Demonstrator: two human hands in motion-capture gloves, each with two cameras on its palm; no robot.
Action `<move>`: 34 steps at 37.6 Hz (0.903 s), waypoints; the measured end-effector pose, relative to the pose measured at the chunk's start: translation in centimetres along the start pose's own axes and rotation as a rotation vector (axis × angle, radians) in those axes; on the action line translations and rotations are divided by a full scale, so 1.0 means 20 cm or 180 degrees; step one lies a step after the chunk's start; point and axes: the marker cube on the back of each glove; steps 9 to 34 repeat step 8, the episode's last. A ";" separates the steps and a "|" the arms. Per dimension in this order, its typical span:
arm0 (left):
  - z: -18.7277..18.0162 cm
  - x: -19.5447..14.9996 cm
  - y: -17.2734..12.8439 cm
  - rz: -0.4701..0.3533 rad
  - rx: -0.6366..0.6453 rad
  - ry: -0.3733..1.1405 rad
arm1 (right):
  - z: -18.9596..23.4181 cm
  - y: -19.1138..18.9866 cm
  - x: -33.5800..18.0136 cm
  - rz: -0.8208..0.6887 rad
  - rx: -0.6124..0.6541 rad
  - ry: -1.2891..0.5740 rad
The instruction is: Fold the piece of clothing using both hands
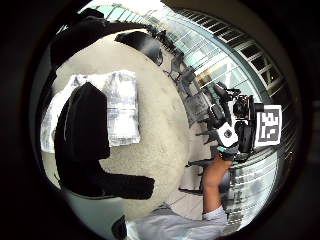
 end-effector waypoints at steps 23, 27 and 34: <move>-0.01 -0.01 0.03 -0.0051 -0.0103 -0.0082 | 0.03 0.11 -0.12 -0.0033 -0.0517 -0.0516; -0.01 -0.01 0.03 -0.0051 -0.0103 -0.0082 | 0.03 0.11 -0.12 -0.0033 -0.0517 -0.0516; -0.01 -0.01 0.03 -0.0051 -0.0103 -0.0082 | 0.03 0.11 -0.12 -0.0033 -0.0517 -0.0516</move>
